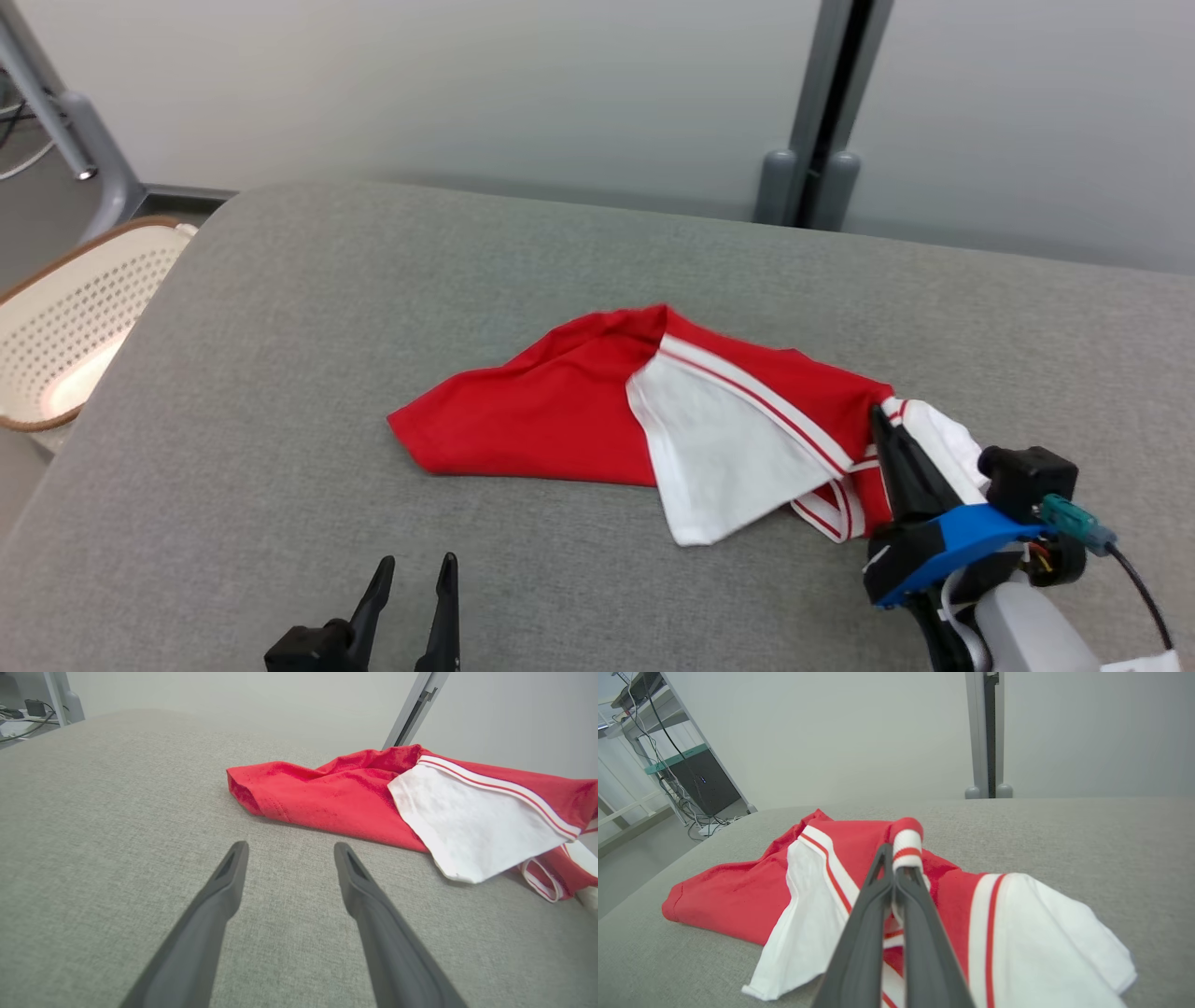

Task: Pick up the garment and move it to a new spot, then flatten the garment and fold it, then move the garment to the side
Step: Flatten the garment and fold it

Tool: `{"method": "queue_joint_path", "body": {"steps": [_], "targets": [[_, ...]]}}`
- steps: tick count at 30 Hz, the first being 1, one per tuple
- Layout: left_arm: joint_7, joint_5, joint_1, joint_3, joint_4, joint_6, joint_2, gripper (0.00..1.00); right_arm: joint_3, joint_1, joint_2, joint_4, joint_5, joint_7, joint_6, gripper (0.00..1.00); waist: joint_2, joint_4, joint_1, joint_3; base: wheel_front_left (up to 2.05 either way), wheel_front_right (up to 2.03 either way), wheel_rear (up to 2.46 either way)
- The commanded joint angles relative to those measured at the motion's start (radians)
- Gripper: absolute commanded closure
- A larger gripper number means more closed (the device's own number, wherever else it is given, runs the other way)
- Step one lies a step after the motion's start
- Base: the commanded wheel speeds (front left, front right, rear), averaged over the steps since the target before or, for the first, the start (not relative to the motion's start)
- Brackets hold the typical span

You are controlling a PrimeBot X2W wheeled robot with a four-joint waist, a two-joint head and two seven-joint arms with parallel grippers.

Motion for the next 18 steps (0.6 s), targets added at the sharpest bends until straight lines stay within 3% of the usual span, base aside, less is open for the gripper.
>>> {"method": "queue_joint_path", "body": {"steps": [1, 10, 11, 12, 18], "targets": [[-0.005, -0.003, 0.008, 0.003, 0.0, -0.008, 0.0, 0.0, -0.018, 0.029, -0.018, -0.021, 0.004, 0.0, 0.0, 1.0, 0.0, -0.052, 0.0001, -0.037, 0.0, 0.0, 0.0], [-0.005, -0.025, 0.027, -0.012, 0.012, 0.002, 0.0, 0.0, -0.051, 0.103, -0.115, -0.08, 0.07, 0.0, 0.0, 1.0, 0.0, -0.131, 0.0001, -0.059, 0.0, 0.0, 0.0], [-0.005, -0.024, 0.027, -0.016, 0.015, 0.002, 0.0, 0.0, -0.056, 0.106, -0.122, -0.069, 0.059, 0.0, 0.0, 0.84, 0.0, -0.134, 0.0001, -0.059, 0.0, 0.0, 0.0], [-0.005, -0.022, 0.027, -0.019, 0.02, 0.002, 0.0, 0.0, -0.059, 0.109, -0.127, -0.042, 0.038, 0.002, 0.0, 0.0, 0.0, -0.136, 0.0001, -0.058, 0.0, 0.0, 0.0], [-0.005, -0.016, 0.012, -0.026, 0.029, 0.001, 0.0, 0.0, -0.138, 0.069, -0.089, 0.059, -0.129, -0.001, 0.0, 0.0, 0.0, -0.125, 0.0001, -0.051, 0.0, 0.0, 0.0]]}}
